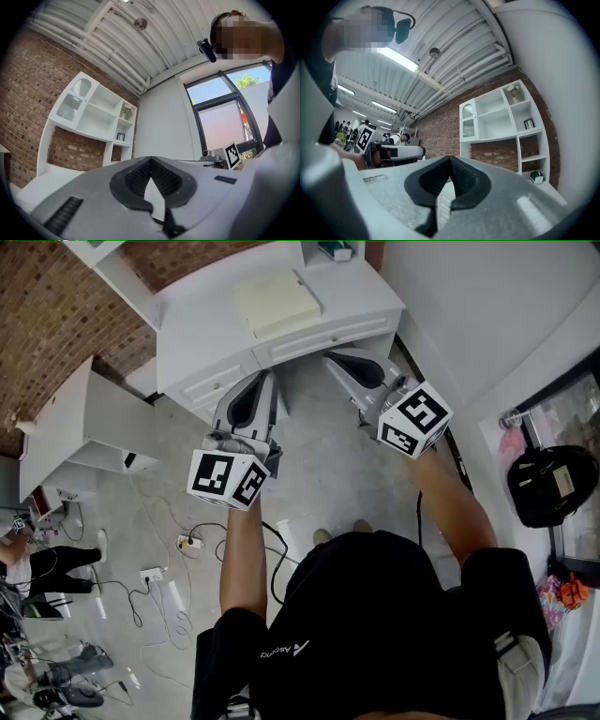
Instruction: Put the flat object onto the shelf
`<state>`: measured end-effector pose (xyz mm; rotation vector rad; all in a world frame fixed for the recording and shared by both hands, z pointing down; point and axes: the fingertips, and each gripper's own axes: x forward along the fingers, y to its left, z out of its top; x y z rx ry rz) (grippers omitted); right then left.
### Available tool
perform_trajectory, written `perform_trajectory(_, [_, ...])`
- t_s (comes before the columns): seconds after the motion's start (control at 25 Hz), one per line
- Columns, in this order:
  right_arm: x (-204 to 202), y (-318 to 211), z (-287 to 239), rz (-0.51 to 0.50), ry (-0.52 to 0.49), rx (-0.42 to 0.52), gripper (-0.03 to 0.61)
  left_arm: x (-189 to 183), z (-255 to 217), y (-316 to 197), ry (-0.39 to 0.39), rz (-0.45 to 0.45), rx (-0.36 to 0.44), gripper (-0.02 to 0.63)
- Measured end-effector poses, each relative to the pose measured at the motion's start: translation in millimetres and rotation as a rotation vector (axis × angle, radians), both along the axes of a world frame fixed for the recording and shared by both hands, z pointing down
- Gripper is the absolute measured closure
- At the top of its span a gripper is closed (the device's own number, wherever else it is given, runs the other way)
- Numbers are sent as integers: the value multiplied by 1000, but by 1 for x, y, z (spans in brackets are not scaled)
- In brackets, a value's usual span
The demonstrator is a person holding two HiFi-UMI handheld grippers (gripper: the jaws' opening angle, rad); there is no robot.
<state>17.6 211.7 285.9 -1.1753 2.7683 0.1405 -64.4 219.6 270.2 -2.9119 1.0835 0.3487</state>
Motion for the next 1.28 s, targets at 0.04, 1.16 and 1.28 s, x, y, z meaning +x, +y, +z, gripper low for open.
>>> perform_trajectory(0.04, [0,0,0,1,3,1,580,0,0,0,-1,-3,-5,615])
perform_trajectory(1.16, [-50,-42,32,113,42,-57,449,-81,36,-50,22,-18,-51,615])
perform_trajectory(1.28, [-49,-59,41,127,40,-73,434,-86,46,-67,17,-26,-69,615])
